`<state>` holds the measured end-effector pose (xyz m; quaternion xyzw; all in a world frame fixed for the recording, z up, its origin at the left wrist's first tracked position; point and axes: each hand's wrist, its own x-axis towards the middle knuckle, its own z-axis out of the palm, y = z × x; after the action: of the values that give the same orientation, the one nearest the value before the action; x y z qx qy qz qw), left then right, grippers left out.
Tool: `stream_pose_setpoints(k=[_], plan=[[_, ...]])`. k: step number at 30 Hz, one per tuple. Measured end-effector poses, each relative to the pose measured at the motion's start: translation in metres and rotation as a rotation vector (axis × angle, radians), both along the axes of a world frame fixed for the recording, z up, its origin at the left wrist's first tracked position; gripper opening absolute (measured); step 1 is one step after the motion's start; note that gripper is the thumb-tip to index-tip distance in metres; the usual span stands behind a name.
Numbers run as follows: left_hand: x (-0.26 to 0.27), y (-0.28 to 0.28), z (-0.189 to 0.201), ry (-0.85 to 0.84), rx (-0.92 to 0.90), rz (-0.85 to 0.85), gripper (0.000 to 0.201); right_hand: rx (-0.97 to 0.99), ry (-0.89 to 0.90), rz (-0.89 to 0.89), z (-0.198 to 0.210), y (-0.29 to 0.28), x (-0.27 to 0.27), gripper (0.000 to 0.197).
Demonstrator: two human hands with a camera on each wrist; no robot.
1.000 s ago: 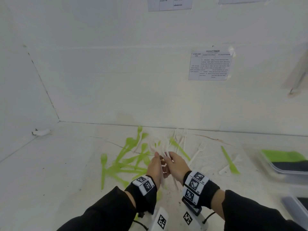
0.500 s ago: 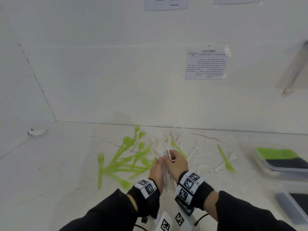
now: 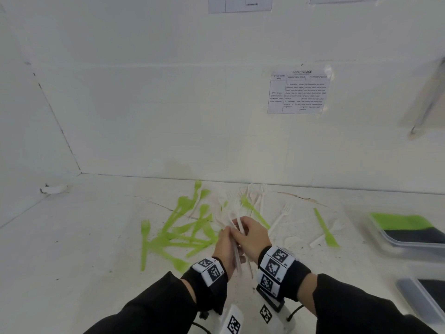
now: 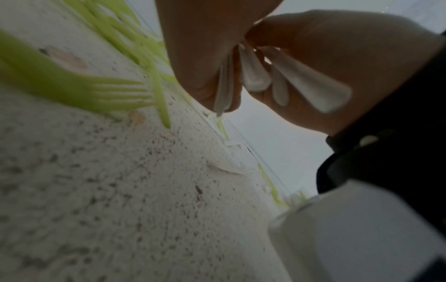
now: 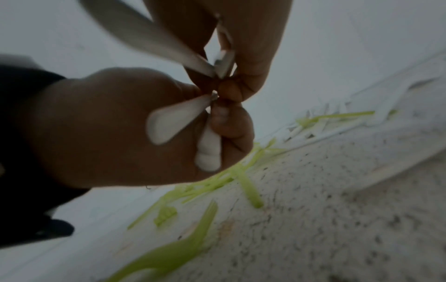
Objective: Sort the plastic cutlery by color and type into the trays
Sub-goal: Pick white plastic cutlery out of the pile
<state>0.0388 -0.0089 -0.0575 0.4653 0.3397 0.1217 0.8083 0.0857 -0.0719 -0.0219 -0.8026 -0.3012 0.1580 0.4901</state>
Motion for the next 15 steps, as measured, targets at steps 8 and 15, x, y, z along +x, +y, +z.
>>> stream_pose_setpoints(k=[8,15], plan=[[-0.006,-0.001,0.004,-0.021,0.066,0.008,0.05,0.016,0.076,0.045,0.003,-0.003,-0.002,0.006],[-0.012,-0.005,0.009,-0.023,0.035,0.044,0.048,-0.001,0.208,0.043,0.002,0.002,0.004,0.012]])
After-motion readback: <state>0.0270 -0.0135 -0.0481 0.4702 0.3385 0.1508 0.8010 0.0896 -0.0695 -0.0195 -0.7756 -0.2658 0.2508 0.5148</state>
